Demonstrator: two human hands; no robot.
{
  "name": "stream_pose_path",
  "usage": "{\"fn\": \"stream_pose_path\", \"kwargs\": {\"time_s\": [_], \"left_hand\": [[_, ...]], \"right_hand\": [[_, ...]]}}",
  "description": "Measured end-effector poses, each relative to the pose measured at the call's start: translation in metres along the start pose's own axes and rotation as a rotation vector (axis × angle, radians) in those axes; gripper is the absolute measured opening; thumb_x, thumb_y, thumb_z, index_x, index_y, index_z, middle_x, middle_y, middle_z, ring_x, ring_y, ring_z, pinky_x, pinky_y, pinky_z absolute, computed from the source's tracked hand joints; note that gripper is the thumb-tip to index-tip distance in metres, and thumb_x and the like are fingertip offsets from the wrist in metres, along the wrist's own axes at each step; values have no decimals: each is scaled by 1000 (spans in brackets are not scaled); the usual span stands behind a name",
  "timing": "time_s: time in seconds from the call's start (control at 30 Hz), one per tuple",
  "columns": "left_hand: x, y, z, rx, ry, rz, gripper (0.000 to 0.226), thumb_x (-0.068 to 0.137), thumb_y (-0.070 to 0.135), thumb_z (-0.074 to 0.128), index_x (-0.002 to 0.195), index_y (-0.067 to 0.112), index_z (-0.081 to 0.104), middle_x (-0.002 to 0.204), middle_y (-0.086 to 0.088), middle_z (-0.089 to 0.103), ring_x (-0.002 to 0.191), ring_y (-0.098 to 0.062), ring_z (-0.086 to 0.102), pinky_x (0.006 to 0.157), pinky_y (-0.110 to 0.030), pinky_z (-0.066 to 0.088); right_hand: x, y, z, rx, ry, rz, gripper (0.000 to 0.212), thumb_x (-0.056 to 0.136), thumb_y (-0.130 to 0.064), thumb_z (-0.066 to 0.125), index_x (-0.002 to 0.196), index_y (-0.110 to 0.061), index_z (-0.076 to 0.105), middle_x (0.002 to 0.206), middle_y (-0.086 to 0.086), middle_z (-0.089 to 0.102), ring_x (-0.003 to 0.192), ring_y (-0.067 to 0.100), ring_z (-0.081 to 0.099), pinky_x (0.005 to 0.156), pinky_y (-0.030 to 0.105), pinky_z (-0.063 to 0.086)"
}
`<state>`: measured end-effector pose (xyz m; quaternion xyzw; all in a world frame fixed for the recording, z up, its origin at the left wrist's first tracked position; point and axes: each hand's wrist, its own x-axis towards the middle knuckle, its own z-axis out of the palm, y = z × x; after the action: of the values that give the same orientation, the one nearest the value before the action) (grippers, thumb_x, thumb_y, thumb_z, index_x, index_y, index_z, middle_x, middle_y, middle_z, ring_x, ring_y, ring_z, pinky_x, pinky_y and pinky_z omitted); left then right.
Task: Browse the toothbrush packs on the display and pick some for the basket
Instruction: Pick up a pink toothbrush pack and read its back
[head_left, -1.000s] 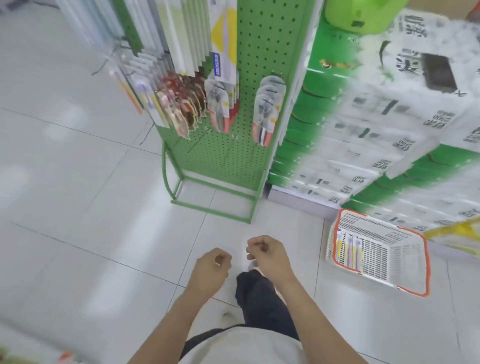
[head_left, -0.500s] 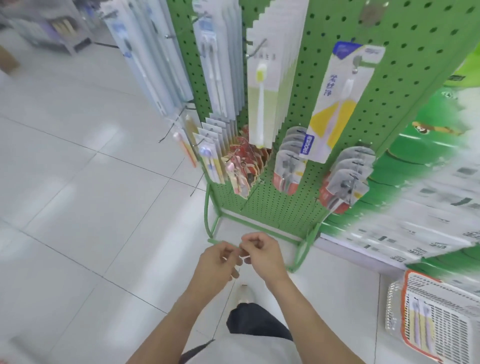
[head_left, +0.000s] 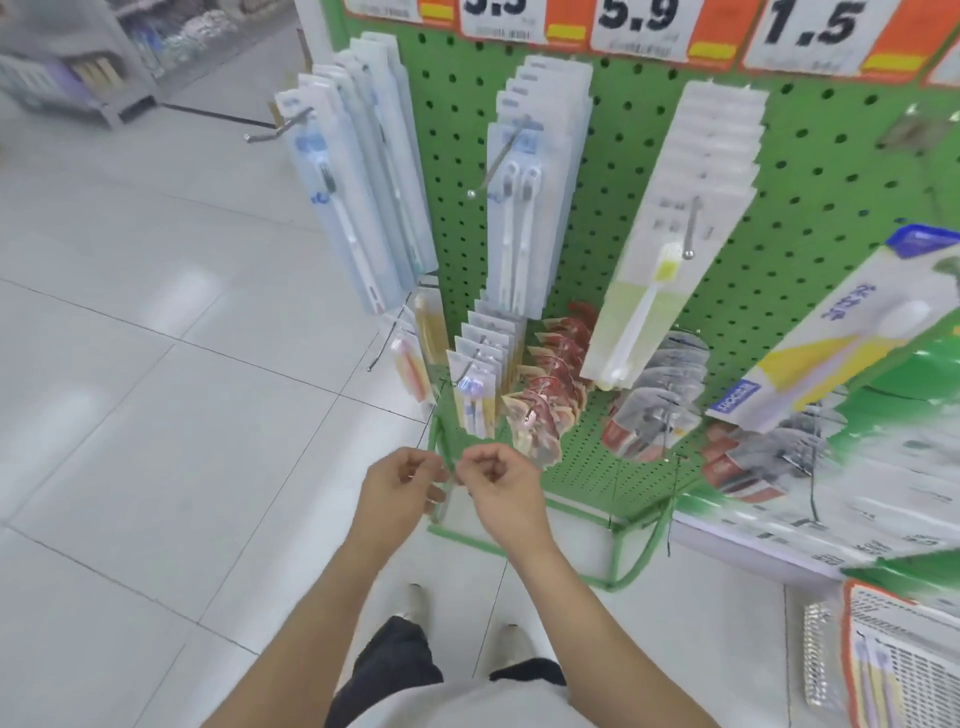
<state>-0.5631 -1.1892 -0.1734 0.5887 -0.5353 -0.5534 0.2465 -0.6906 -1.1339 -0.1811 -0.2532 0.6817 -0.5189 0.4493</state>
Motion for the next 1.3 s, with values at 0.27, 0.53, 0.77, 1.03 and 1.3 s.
{"fn": "stream_pose_path", "kwargs": {"time_s": [0.27,0.53,0.77,1.03,1.3], "left_hand": [[99,28,-66,158,71,228,21,99,19,58,120,15,60,117,4,66,98,-15,64,89,-35,53],[153,53,-80,139,-141,345,32,103,12,52,134,11,50,128,7,58,112,-10,59,81,-7,42],[174,53,-82,204,-167,402,3,98,18,63,98,15,61,82,6,64,78,-4,60,70,-12,41],[164,47,-86,128,-226,334,13,101,11,57,88,11,59,70,2,61,52,3,49,51,-10,36],[132,38,-105,49,-188,273,11,101,14,58,96,12,67,86,-1,77,79,-13,71,76,-28,53]], "right_hand": [[12,-33,75,-135,62,-137,35,96,-15,64,128,-29,62,116,-30,62,114,-4,60,102,16,45],[38,-75,117,-410,55,-171,74,100,-2,45,161,-28,13,156,-7,43,134,18,51,95,17,38],[55,-82,122,-409,84,-97,67,103,0,39,161,-19,12,157,3,40,138,21,43,84,8,29],[49,-72,127,-352,170,-122,59,104,-8,45,159,-14,26,140,20,59,119,23,55,87,17,40],[40,-62,123,-259,117,-128,34,96,-12,58,128,-23,64,105,-26,65,100,-10,61,87,8,44]]}}
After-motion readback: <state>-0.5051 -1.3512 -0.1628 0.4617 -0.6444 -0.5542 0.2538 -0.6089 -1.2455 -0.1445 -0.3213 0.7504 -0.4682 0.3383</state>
